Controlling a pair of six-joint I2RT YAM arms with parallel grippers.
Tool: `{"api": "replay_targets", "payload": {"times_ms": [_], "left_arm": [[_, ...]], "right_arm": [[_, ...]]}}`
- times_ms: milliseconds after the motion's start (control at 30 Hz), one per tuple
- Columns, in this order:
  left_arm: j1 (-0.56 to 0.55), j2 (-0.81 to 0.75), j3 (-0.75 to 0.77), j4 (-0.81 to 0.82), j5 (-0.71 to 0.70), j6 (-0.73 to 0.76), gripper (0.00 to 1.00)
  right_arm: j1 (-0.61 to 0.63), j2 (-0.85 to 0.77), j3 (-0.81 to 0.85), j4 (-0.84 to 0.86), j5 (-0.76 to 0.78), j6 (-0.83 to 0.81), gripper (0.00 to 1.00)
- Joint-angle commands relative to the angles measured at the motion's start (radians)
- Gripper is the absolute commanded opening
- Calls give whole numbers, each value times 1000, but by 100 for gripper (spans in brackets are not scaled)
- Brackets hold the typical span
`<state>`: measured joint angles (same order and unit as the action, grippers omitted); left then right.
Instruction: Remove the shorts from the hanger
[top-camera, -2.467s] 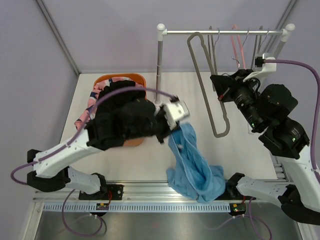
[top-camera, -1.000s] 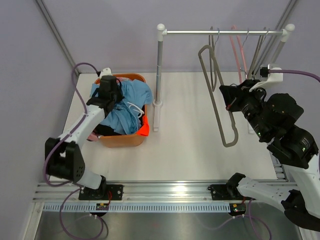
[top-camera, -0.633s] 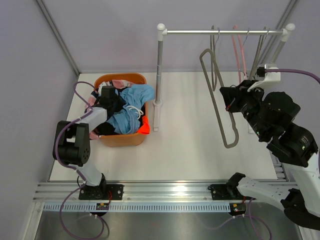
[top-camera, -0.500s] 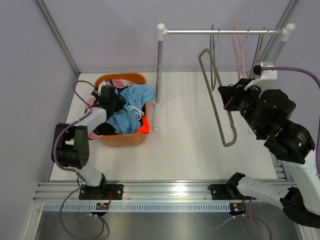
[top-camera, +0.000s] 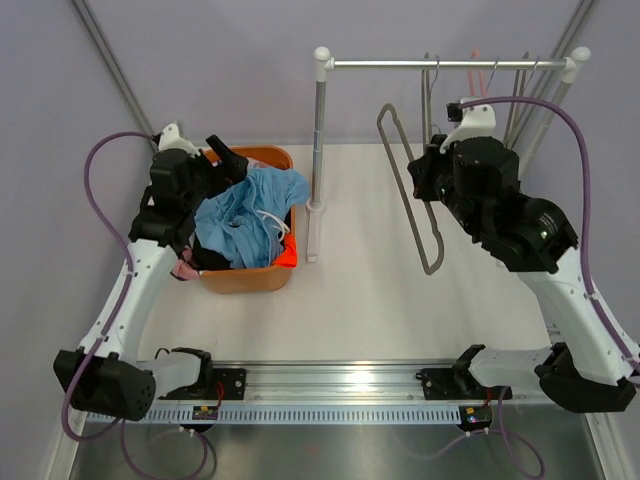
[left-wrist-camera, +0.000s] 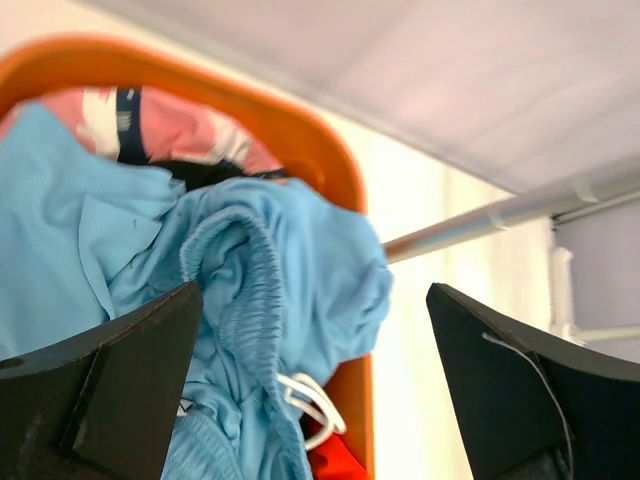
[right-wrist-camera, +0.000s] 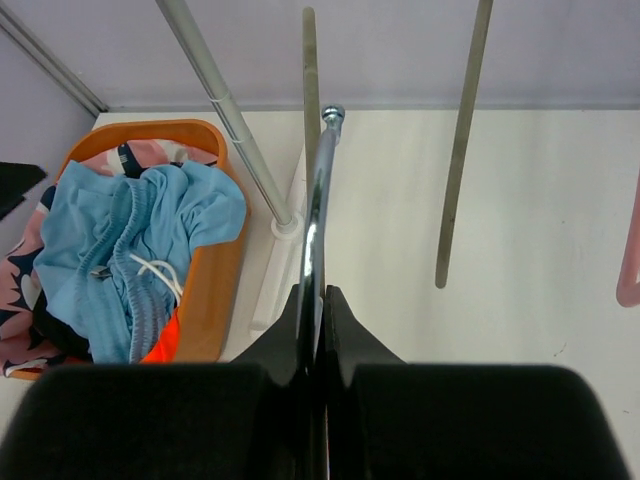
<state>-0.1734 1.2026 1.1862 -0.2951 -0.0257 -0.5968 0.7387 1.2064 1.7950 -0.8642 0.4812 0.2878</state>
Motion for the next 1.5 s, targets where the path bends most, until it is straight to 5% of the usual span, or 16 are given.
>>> {"api": "replay_targets", "payload": {"times_ms": [0,100,333,633,1133,1467], "left_arm": [[-5,-101,36,-21,98,95,99],[-5,-193,33,-56,170,158,99],[-8,-421,-49,-139,268,259,99],[-25,-564,-198,-81,271,267,99],[-28,-578,-290,-59,265,290,99],[-28,-571,-306,-58,279,290,99]], "right_arm": [[1,94,101,-10,54,-27,0],[-39,198,200,-33,63,-55,0],[-249,364,357,56,-261,-105,0],[-346,558,578,24,-528,-263,0],[-372,731,771,-21,-523,-337,0],[-372,786,747,13,-546,-280,0]]}}
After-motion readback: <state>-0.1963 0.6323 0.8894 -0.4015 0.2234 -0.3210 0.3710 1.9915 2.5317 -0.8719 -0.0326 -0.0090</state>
